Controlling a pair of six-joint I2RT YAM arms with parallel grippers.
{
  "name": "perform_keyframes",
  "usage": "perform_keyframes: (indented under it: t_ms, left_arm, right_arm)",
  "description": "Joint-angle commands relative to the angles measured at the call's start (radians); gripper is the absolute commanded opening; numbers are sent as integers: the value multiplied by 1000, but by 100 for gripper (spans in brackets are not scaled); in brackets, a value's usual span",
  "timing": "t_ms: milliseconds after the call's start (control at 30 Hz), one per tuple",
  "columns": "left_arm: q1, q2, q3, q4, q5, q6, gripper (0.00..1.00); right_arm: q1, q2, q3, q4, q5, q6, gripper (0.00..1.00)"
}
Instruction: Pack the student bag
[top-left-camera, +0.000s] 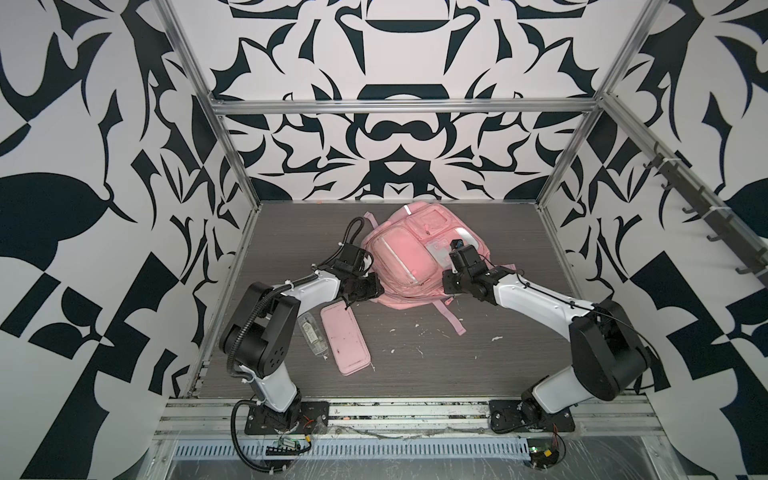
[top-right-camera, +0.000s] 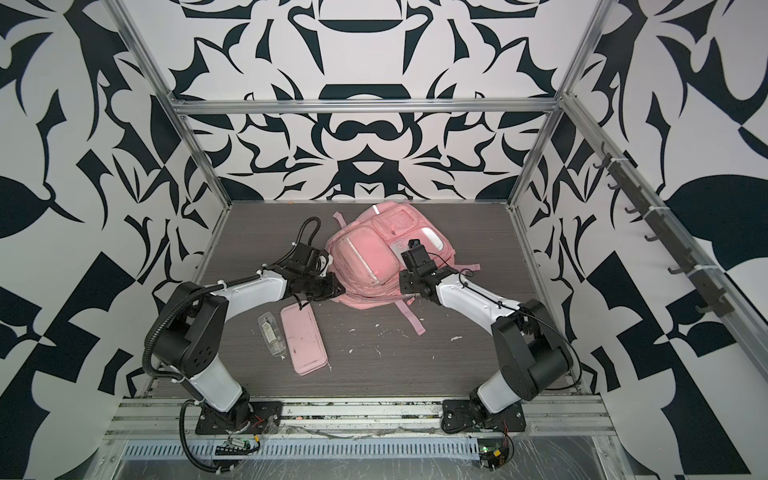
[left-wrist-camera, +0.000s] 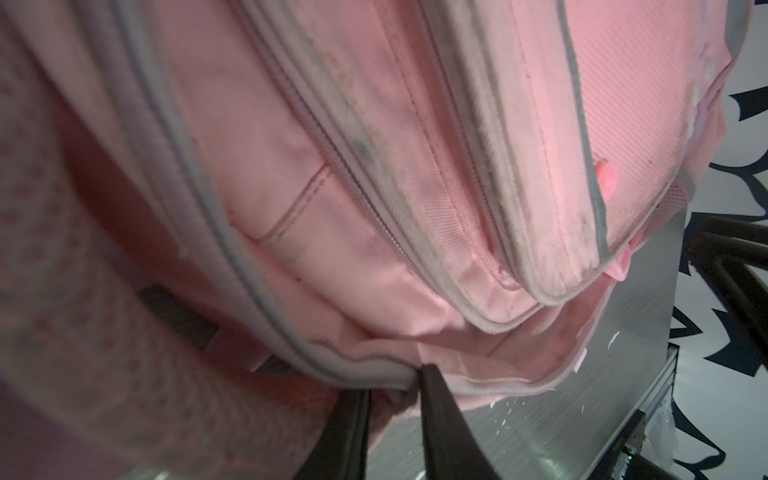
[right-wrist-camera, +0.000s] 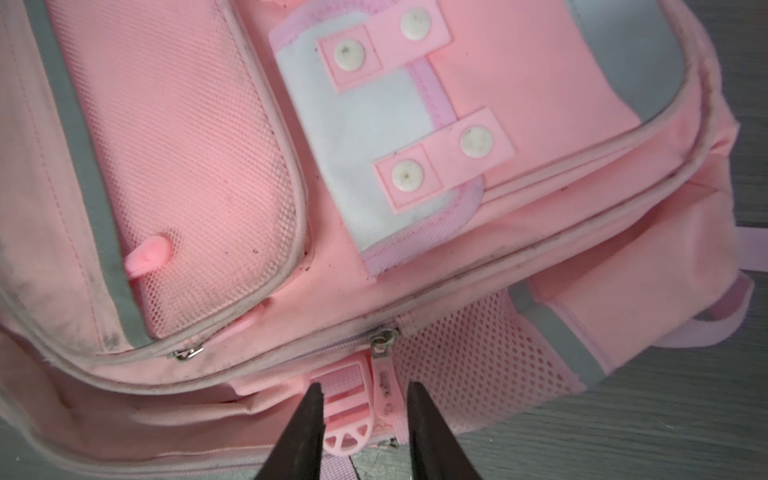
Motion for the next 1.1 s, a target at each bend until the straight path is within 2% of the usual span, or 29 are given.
perform_keyframes:
  t_ms: [0,167,367,633,1067]
  left_arm:
    - [-6,9,-37,-70,15,-9,25]
    - [-6,13,-35,-68,16,-9,25]
    - [-7,15,-37,-67,17,-10,25]
    - [-1,12,-43,-67,18,-9,25]
    - [2,21,-37,-64,28,-7,25]
  right_arm:
    - [17,17,54,-80,105,-29,37]
    - [50,64,85,-112,159,-42,36]
    - [92,117,121,-128,211,-72,29]
    - [122,178,154,-144,281,-93,25]
    - [125,142,119,-120,321,-83,24]
